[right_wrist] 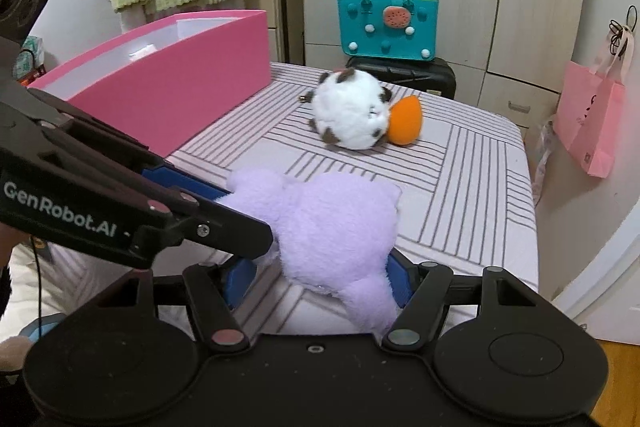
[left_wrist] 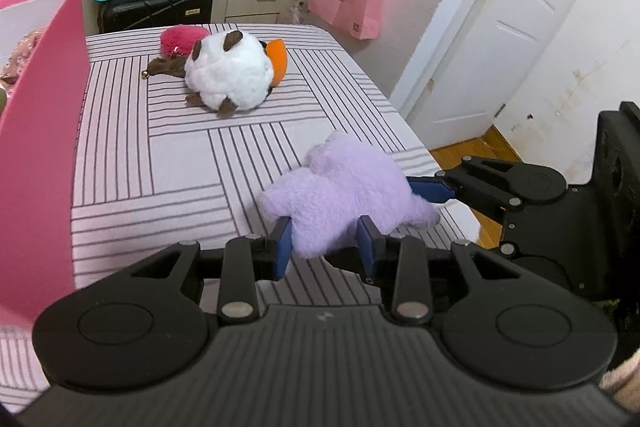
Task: Organize soft objects
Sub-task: 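Lift the lilac plush with both grippers toward the pink box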
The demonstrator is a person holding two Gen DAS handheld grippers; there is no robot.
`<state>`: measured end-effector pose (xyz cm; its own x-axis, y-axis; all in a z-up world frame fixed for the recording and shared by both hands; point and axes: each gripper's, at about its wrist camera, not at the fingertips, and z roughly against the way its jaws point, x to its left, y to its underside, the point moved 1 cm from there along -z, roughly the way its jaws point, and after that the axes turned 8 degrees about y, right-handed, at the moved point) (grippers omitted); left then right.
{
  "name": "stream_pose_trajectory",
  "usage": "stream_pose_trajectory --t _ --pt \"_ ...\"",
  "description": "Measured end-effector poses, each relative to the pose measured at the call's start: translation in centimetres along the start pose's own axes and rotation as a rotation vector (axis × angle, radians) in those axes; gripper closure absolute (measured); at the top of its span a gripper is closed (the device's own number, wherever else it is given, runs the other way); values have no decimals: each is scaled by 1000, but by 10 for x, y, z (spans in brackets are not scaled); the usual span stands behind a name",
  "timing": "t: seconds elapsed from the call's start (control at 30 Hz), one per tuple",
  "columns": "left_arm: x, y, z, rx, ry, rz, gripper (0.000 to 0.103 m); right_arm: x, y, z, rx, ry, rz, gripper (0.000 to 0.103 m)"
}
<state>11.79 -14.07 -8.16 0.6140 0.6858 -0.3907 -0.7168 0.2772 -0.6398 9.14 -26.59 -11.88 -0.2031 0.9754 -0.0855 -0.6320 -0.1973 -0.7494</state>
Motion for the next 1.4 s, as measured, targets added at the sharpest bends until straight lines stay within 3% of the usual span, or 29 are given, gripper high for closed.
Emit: stream_pose_trajectory --t 0.5,0.8,0.97,1.2,1.4 --pt "7 25 70 35 61 -29 70 46 -1 40 18 -70 15 31" --pt "8 41 124 35 19 -74 70 89 -10 63 -16 -131 82 30" --pt "1 43 153 -1 -27 -98 70 106 -20 76 -32 -174 97 30" --pt "-3 34 188 -97 -70 -161 70 123 -43 92 -114 -156 133 30" --pt "25 26 206 -172 -30 -104 69 136 -69 94 -166 -137 179 30"
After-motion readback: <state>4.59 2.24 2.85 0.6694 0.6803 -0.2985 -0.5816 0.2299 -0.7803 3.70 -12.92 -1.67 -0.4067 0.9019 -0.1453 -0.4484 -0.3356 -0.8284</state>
